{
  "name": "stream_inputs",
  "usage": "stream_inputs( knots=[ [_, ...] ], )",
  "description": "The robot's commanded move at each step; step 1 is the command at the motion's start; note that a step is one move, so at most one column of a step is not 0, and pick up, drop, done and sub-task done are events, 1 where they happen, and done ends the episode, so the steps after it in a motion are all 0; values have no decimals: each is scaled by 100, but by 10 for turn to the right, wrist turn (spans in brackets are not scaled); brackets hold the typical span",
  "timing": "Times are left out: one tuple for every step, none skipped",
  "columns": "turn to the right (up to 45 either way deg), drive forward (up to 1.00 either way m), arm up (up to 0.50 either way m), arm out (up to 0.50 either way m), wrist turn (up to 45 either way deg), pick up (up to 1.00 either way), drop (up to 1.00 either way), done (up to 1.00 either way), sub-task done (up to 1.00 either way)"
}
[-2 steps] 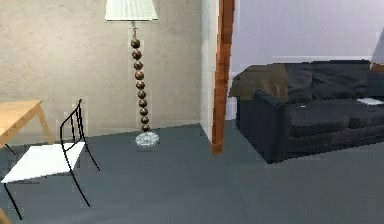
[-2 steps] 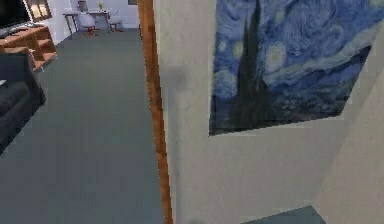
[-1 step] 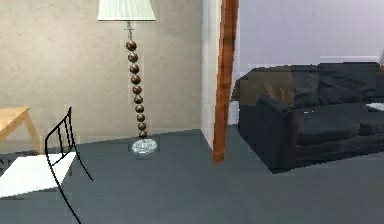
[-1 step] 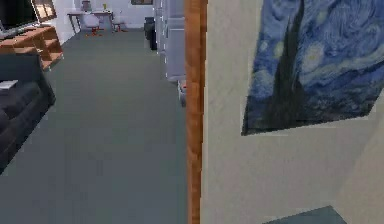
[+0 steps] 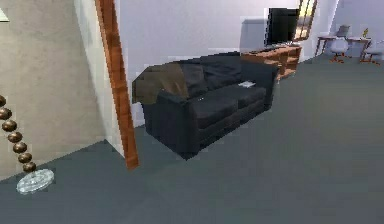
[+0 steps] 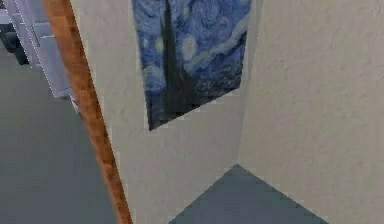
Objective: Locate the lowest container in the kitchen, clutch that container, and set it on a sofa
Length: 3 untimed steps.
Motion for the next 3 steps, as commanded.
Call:
stream_inputs(
  knots=[
    [0,55,0,0,0,0,0,0,0],
    [450,0,0,0,0,0,0,0,0],
    [60,0,0,0,0,0,0,0,0]
  ],
)
